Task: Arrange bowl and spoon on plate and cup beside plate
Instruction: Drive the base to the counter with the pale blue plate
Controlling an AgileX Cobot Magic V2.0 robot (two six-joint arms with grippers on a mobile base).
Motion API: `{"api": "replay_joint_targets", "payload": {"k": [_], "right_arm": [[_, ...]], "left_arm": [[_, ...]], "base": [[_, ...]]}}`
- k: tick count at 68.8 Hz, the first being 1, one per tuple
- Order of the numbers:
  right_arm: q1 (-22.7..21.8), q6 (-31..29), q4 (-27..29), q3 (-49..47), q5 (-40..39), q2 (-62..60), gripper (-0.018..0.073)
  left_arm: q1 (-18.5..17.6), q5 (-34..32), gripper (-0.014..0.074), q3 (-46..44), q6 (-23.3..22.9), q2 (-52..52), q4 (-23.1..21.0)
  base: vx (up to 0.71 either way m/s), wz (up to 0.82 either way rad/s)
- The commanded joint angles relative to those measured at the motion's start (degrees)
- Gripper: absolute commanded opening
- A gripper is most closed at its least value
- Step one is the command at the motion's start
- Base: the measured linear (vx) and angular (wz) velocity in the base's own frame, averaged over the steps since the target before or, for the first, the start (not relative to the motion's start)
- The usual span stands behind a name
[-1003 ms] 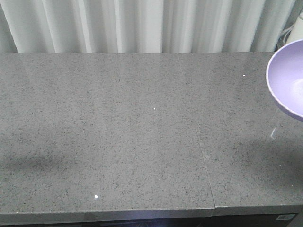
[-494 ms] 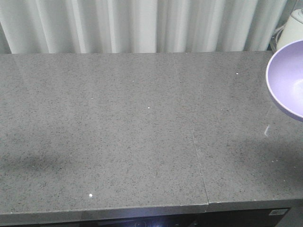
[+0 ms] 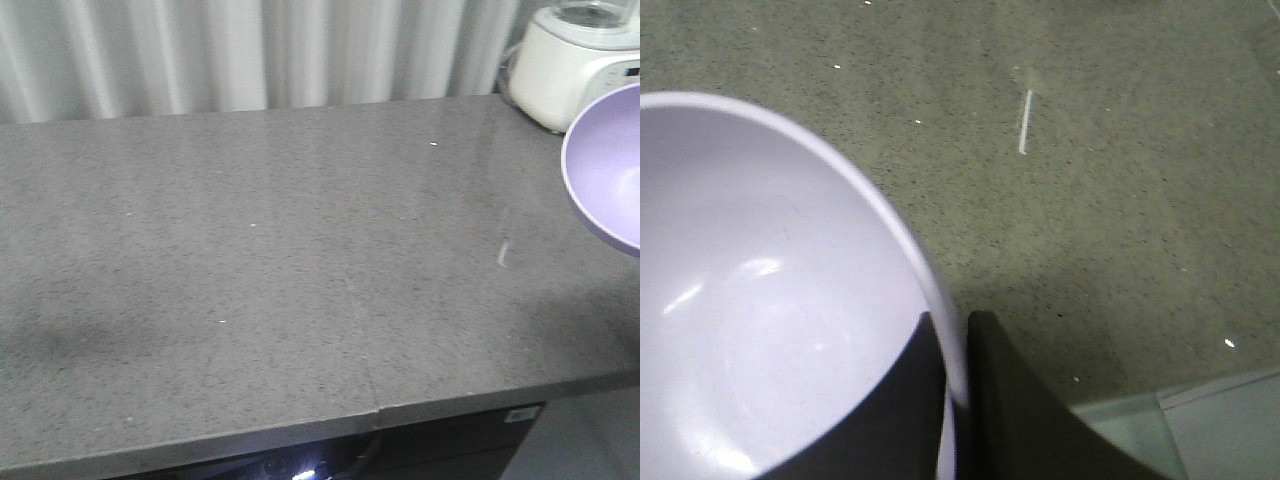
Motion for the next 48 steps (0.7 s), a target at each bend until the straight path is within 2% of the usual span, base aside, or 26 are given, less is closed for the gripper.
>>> {"api": "replay_joint_targets", "payload": {"k": [1,48], "right_arm": [[-0.22,-0.38,-0.21,-1.59,-3.60,-0.43,-0.0006],[-0.22,-0.38,-0.21,-1.59,-3.60,-0.43,-0.0006]], "left_arm": [[-0.38,-1.30,-0.0006,-1.63,-0.17,-1.30,-0.43],[-0.38,-1.30,-0.0006,-1.63,-0.17,-1.30,-0.43]], "base": [[-0.02,-0.37],[-0.03,-0.53]]}}
